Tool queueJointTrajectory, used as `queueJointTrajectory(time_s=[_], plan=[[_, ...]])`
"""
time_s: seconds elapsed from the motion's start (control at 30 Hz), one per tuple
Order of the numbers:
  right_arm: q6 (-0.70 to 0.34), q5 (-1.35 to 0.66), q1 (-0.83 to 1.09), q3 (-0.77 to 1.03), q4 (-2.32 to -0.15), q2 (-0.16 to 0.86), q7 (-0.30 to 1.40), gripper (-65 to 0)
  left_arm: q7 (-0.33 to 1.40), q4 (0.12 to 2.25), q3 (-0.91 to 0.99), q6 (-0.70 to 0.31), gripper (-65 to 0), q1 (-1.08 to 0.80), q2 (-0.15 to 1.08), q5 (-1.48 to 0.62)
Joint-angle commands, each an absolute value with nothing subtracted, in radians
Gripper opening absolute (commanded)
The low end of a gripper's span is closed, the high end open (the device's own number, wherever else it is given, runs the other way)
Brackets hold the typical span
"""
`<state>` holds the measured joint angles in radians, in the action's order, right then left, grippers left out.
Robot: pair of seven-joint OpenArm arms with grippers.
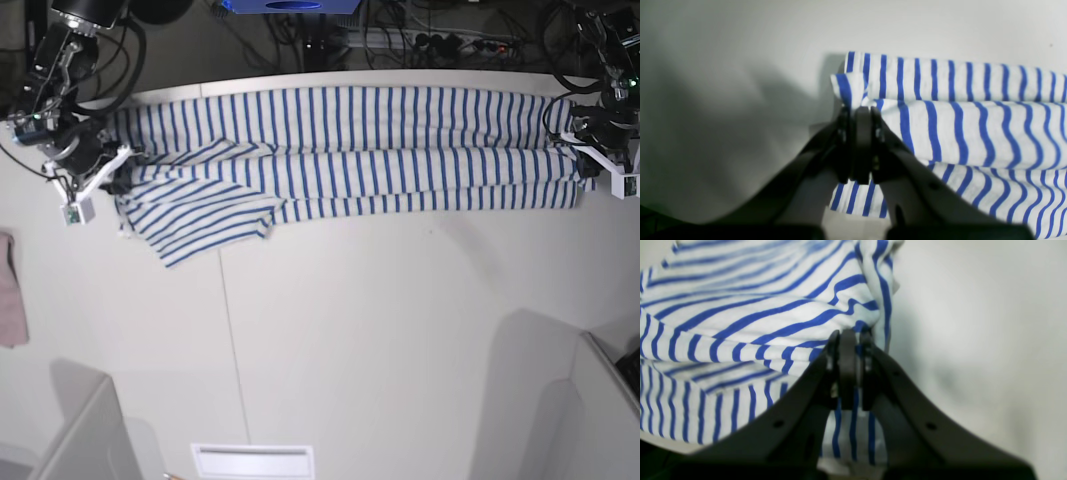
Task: Fold the T-shirt properly
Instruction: 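Lift the side edges and fold them toward the shoulders with both grippers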
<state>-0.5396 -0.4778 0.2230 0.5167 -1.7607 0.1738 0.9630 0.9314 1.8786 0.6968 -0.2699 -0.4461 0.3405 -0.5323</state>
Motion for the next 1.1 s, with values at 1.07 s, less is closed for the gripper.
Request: queueJointTrajectory(time_s=[1.07], plan=[[-0.536, -0.483, 0.203, 0.529, -1.779, 0.211, 1.012, -48.6, 0.917, 1.896, 0.638, -0.266, -65.0, -0.51, 0.331, -0.39]])
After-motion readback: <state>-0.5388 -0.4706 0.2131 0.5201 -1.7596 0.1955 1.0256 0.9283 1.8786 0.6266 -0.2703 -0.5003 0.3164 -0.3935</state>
